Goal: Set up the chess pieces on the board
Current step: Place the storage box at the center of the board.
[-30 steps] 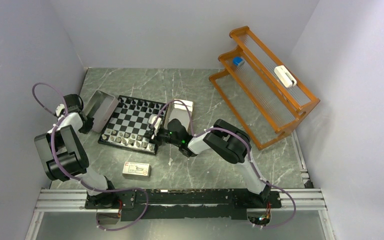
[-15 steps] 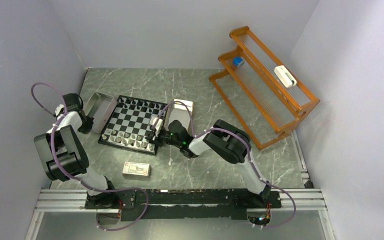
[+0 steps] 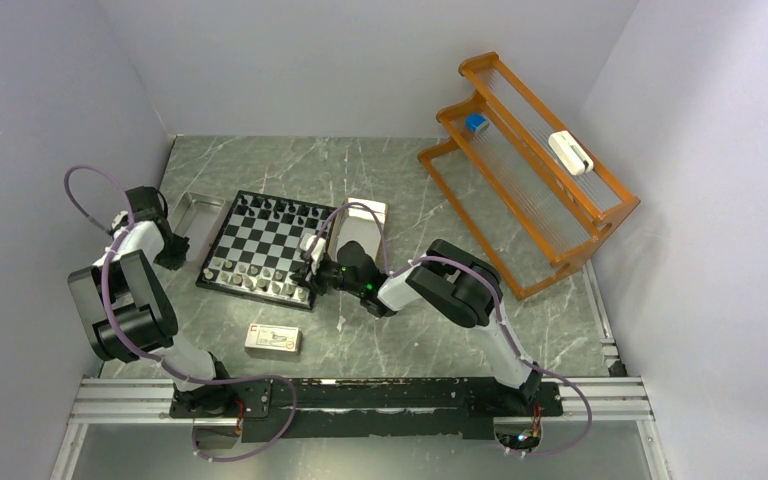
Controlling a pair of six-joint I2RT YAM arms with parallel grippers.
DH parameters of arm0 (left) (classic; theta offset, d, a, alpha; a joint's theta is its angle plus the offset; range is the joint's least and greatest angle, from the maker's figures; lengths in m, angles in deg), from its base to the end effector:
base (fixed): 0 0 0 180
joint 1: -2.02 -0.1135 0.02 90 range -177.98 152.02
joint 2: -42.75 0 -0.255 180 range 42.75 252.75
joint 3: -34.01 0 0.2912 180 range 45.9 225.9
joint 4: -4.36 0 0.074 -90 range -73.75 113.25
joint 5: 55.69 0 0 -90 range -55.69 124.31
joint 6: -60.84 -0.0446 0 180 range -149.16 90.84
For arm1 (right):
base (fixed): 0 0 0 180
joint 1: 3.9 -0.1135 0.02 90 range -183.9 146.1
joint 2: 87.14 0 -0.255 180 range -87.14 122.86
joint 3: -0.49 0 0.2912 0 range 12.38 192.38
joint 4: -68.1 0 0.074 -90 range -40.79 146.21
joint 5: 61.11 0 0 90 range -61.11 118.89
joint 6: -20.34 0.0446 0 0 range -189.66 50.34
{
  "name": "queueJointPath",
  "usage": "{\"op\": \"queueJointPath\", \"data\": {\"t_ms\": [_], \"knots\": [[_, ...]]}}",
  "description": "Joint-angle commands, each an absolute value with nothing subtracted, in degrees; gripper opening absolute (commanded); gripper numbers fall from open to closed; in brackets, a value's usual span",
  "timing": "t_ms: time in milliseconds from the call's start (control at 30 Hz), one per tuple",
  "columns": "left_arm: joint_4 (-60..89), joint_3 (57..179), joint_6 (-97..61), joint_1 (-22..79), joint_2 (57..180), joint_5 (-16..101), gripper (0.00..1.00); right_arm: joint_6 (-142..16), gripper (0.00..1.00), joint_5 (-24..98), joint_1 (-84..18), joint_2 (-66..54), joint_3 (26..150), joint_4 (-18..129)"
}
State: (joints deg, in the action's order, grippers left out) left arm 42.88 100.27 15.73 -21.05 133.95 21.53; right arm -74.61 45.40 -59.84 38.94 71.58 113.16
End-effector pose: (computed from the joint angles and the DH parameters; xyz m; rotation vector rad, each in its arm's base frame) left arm 0.3107 0.1430 0.1405 -1.5339 2.1511 0.1725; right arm 0.2428 0.3818 0.0609 -1.1079 1.4494 0.8920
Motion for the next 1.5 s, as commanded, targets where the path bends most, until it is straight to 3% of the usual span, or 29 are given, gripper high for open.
{"op": "queueJointPath", "data": {"t_ms": [0, 767, 1200, 1467], "knots": [[44.42, 102.32, 15.84, -21.19, 134.32, 22.1, 0.23, -74.21, 0.17, 46.03, -60.08, 37.92, 72.87, 113.63], [45.63, 103.15, 16.63, -21.23, 134.6, 23.53, 0.23, -74.49, 0.16, 45.66, -60.13, 38.88, 73.94, 111.1], [49.22, 106.05, 17.03, -21.2, 133.63, 22.48, 0.26, -73.58, 0.29, 45.3, -60.1, 36.38, 73.55, 110.93], [51.73, 109.1, 16.72, -21.18, 130.04, 20.26, 0.27, -72.27, 0.3, 44.91, -60.02, 31.7, 74.39, 108.31]]}}
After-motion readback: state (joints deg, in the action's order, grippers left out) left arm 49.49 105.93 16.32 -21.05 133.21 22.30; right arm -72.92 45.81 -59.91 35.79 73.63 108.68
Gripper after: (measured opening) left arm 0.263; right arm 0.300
